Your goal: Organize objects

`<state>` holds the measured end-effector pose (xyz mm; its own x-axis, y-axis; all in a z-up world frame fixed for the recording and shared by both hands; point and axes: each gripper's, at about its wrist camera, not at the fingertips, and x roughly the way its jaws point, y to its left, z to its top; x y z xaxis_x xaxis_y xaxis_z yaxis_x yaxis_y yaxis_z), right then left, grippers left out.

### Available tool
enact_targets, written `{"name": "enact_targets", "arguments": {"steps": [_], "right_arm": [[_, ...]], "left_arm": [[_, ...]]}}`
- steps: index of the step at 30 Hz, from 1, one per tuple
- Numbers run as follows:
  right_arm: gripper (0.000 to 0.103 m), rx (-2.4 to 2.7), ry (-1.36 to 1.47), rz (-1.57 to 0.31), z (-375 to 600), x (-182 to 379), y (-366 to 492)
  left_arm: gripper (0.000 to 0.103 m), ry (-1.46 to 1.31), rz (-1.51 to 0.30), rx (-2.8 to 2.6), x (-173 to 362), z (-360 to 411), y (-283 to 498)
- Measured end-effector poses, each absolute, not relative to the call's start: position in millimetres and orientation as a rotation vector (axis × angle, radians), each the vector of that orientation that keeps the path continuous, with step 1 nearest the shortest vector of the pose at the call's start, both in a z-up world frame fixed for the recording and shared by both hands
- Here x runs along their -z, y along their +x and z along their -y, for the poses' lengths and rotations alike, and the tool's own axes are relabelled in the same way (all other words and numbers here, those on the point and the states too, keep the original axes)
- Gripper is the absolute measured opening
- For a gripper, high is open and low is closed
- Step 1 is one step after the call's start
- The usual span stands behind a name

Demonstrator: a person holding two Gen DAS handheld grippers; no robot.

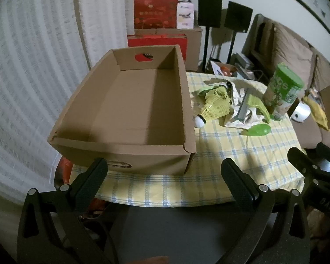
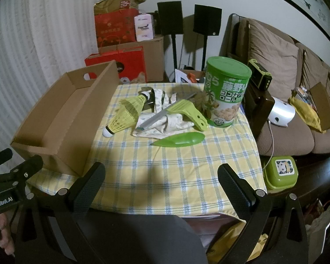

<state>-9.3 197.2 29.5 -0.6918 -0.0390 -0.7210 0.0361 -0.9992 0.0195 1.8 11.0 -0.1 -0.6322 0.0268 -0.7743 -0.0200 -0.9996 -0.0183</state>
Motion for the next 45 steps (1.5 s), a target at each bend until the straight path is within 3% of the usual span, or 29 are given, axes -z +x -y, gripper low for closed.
{"name": "enact_targets", "arguments": {"steps": [45], "right_arm": [[0.103,2.888,1.24,0.064,-230.8,-21.2,-20.3]], "left_arm": [[0.103,-1.272,-0.008,-2.694,1.2,-38.7,-15.5]]}}
